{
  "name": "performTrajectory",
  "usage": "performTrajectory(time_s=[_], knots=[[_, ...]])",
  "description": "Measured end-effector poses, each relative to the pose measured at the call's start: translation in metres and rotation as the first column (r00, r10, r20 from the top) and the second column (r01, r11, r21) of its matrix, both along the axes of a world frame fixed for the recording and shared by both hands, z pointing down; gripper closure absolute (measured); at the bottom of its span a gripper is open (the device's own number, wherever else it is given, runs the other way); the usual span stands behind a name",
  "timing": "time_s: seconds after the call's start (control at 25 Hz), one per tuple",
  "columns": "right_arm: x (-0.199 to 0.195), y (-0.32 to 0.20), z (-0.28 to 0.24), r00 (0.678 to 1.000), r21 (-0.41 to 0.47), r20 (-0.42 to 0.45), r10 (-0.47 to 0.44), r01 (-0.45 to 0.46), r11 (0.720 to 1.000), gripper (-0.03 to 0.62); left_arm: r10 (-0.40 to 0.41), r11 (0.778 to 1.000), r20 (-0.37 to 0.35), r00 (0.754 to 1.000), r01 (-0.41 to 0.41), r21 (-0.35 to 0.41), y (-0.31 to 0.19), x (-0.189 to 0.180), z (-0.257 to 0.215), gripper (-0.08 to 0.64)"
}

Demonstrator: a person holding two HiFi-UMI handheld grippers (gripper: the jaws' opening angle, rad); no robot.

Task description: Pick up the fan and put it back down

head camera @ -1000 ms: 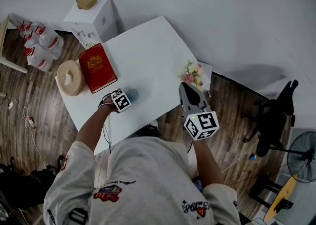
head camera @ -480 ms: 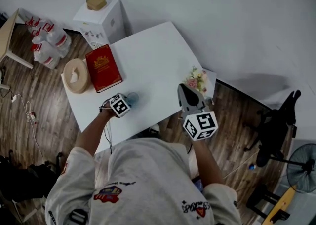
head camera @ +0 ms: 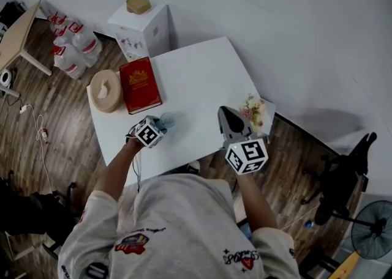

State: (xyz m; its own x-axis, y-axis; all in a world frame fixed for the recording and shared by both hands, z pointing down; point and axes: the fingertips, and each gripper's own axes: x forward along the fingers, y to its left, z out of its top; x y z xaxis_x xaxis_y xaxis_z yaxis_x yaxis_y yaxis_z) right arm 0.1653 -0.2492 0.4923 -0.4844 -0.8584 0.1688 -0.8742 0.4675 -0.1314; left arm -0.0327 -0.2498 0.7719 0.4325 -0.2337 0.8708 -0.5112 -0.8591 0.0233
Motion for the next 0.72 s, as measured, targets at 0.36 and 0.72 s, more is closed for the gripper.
performTrajectory(time_s=[0.36, 0.72], knots=[[-0.017, -0.014, -0.008, 0.998, -0.01, 0.048, -0.032, 0.032, 0.999, 0.592, -0.15, 0.977, -0.186, 0.971, 0.174, 0.12, -0.044, -0.014, -0.078, 0.347], [-0.032, -0.028, -0.028, 0.996, 0.02, 0.064, -0.057, 0.056, 0.998, 0.592, -0.151, 0.909, -0.361, 0.92, 0.273, 0.316, -0.089, -0.014, -0.196, 0.347]])
